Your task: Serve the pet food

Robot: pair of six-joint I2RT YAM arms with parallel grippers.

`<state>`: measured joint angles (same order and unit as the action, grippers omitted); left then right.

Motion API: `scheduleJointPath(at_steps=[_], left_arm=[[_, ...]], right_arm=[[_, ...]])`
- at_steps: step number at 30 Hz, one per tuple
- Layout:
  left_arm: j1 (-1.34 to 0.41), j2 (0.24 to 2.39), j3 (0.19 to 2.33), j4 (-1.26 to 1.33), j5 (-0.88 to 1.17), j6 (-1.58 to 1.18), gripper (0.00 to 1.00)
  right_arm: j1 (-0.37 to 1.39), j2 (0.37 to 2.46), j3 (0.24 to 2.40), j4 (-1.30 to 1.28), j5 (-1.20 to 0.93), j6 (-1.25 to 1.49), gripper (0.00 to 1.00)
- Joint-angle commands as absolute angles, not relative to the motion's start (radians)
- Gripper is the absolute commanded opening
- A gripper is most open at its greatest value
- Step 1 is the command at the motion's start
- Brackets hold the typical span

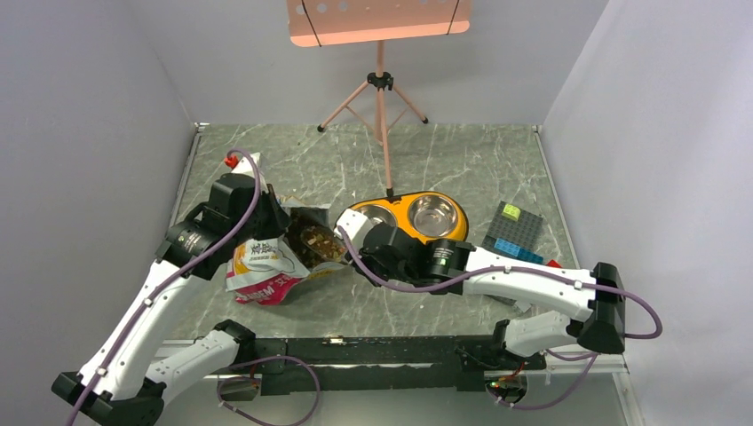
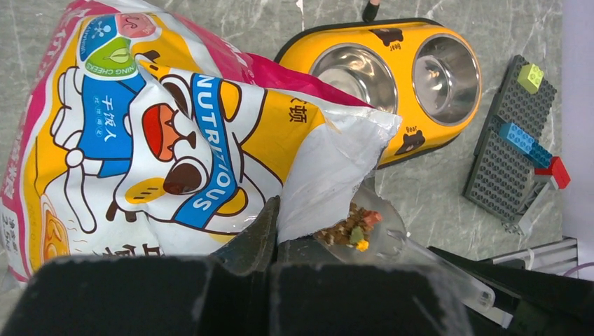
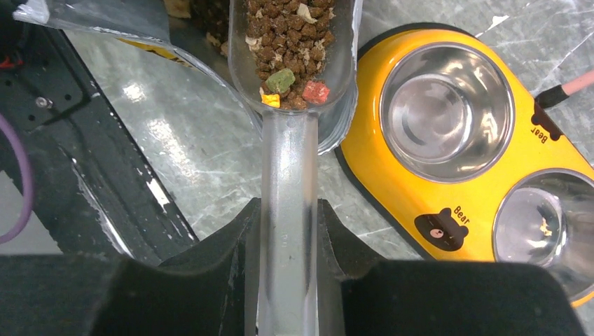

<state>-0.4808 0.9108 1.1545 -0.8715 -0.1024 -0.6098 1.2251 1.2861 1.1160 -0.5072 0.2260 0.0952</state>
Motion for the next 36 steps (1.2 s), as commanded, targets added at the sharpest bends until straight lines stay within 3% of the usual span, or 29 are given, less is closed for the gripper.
scheduleJointPath(at_steps=[1,6,12,19,29,36], left_arm=[[-0.480,0.891,1.157,-0.598,0.058,-0.618,0.00],[-0.479,0.862,1.094,-0.590,0.056,-0.635,0.00],[-0.474,0.860,1.092,-0.702,-0.139,-0.690,0.00],[-0.469,0.987,1.168,-0.747,-0.179,-0.709,0.00],[-0.418,1.121,1.356,-0.984,-0.424,-0.787,0.00],[-0.385,1.031,1.286,-0.985,-0.449,-0.782,0.00]], right_arm=[[1.203,1.305,1.171,-0.570,0.198,0.058,0.00],[1.169,1.270,1.178,-0.595,0.193,0.070,0.00],[1.167,1.169,1.139,-0.617,0.218,0.101,0.00],[1.167,1.102,1.146,-0.658,0.242,0.138,0.00],[1.164,1.057,1.185,-0.784,0.362,0.205,0.00],[1.116,1.028,1.109,-0.819,0.393,0.294,0.00]])
